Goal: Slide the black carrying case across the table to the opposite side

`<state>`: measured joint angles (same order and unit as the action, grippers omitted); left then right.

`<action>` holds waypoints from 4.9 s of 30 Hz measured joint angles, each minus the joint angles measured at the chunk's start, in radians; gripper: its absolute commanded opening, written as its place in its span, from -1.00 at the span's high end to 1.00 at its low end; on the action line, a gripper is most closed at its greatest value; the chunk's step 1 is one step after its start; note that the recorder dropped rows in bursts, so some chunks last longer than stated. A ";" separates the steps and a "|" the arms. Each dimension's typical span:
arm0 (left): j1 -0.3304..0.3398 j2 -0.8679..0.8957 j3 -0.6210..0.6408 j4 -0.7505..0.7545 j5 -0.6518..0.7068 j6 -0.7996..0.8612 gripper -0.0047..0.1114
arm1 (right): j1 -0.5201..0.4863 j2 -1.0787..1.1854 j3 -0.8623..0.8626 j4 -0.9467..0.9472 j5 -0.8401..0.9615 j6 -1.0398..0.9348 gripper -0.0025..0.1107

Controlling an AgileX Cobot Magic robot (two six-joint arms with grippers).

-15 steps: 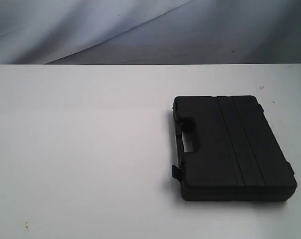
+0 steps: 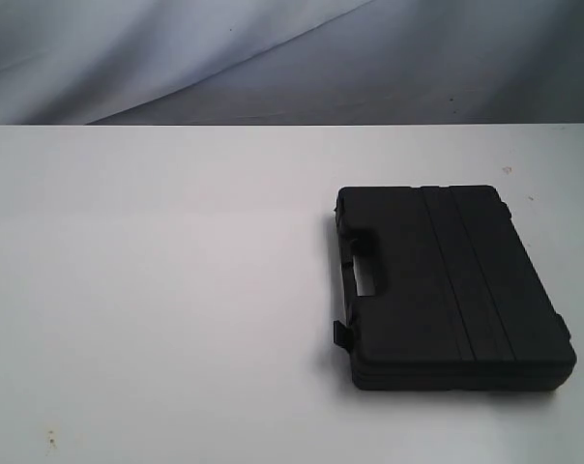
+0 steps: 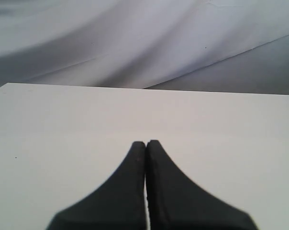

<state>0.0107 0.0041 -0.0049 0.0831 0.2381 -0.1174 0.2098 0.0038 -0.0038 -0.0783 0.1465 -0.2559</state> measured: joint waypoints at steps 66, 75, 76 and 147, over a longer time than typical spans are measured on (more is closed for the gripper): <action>0.000 0.000 0.000 0.000 0.000 0.000 0.92 | 0.000 0.000 0.000 0.644 -0.218 -0.003 0.96; 0.000 0.000 0.000 0.000 0.000 0.000 0.92 | 0.000 0.000 -0.043 0.568 -0.218 -0.003 0.96; 0.000 0.000 0.000 0.000 0.000 0.000 0.92 | 0.000 0.000 -0.054 0.558 -0.210 -0.003 0.96; 0.000 0.000 0.000 0.000 0.000 0.000 0.92 | 0.418 1.782 -1.400 0.193 0.901 0.353 0.96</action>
<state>0.0107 0.0041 -0.0049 0.0831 0.2381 -0.1174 0.6279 1.7856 -1.4034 0.1147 1.0476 0.0973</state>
